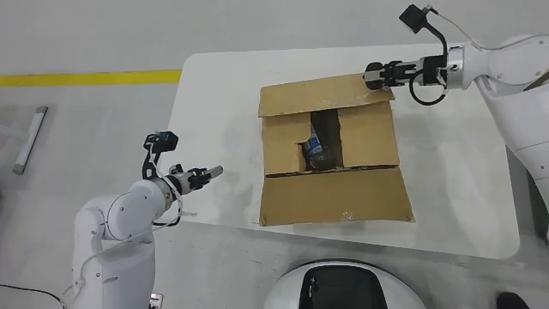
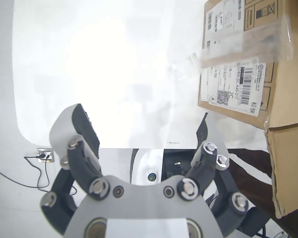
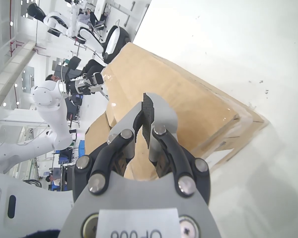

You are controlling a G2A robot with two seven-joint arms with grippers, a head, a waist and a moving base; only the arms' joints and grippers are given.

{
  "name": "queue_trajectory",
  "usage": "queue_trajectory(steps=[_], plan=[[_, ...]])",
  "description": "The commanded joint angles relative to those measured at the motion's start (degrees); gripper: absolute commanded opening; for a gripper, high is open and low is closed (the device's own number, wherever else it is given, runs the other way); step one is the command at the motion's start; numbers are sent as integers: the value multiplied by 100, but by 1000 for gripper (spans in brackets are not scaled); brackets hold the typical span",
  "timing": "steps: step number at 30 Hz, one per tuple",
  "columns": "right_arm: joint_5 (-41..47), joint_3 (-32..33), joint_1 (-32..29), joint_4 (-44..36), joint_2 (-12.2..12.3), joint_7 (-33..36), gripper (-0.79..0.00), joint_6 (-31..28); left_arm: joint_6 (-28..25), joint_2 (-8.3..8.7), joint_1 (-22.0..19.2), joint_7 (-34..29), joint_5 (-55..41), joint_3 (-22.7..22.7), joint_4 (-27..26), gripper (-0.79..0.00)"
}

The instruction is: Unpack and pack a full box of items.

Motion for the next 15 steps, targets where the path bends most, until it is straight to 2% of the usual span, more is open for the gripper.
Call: queue_trajectory(steps=[1,13,15], plan=[[-42,-55,-33,-58,0,13,-785,33,-117,15,63,-12,67,70,23,0],[-130,-459,-69,-108,-93,-437,-785,145,-186,23,96,-37,61,101,49,0],[-153,-520,-51,-90,-110,-497,-785,172,-369,33,195,200,159,175,-7,0]])
